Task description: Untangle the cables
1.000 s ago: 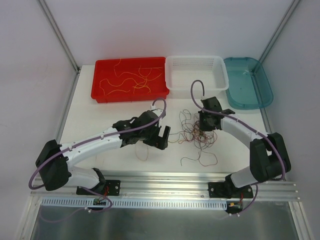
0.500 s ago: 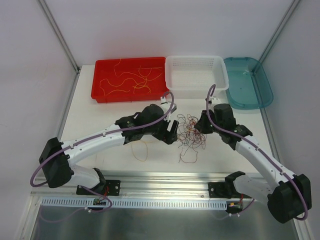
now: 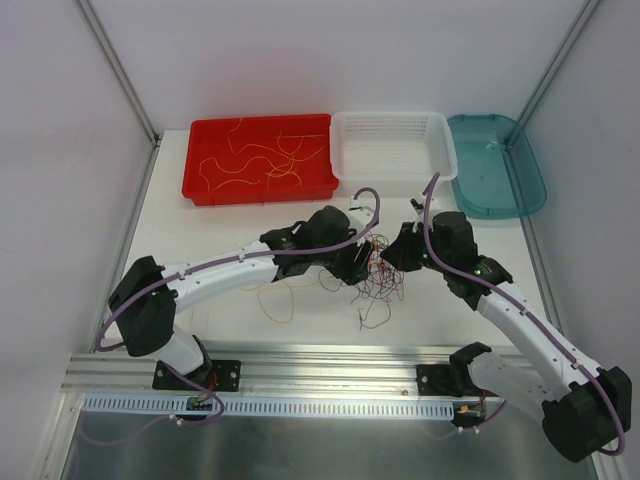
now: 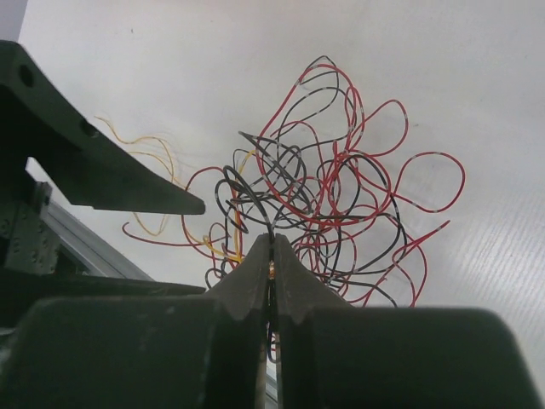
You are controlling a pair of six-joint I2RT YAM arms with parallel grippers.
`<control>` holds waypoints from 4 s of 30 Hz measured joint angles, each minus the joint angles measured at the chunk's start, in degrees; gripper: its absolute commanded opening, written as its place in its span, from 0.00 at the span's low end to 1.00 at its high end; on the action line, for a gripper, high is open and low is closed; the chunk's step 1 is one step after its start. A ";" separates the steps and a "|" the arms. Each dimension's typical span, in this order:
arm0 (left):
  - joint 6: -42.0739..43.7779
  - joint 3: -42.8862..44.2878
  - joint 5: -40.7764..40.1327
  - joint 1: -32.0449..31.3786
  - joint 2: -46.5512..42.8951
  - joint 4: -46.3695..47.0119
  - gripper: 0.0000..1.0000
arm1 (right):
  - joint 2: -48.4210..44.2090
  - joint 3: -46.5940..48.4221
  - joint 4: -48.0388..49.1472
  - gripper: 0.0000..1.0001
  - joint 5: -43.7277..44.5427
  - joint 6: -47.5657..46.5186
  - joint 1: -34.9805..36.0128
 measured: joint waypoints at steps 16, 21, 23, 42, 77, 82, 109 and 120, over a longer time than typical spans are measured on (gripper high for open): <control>2.80 1.53 1.05 0.00 2.14 0.94 0.00 | -0.66 -0.57 0.46 0.01 -0.46 0.74 0.72; 2.86 0.66 1.57 -0.24 0.31 1.27 0.00 | 0.50 -1.03 -1.03 0.01 5.18 0.87 0.83; 2.84 -0.96 1.60 -0.35 -2.27 1.36 0.00 | 1.60 -1.03 -1.60 0.01 7.48 1.42 0.76; -4.48 -21.40 -10.36 7.50 -25.62 0.98 0.00 | 4.61 -3.80 -11.67 0.01 17.38 8.85 -13.49; 14.93 21.24 -45.27 32.46 -32.94 -19.06 0.00 | 4.42 -2.84 -17.75 0.01 20.09 6.71 -22.21; 15.02 16.00 -43.87 32.79 -33.57 -19.52 0.00 | 4.31 -3.17 -17.68 0.01 20.00 6.23 -22.40; 15.04 44.57 -30.62 32.81 -17.16 -21.66 0.00 | 4.59 -6.36 -15.50 0.95 4.28 2.23 -17.77; 26.56 68.78 -30.75 33.40 3.21 -13.18 0.01 | 1.36 -4.83 -17.35 1.00 3.23 1.77 -12.37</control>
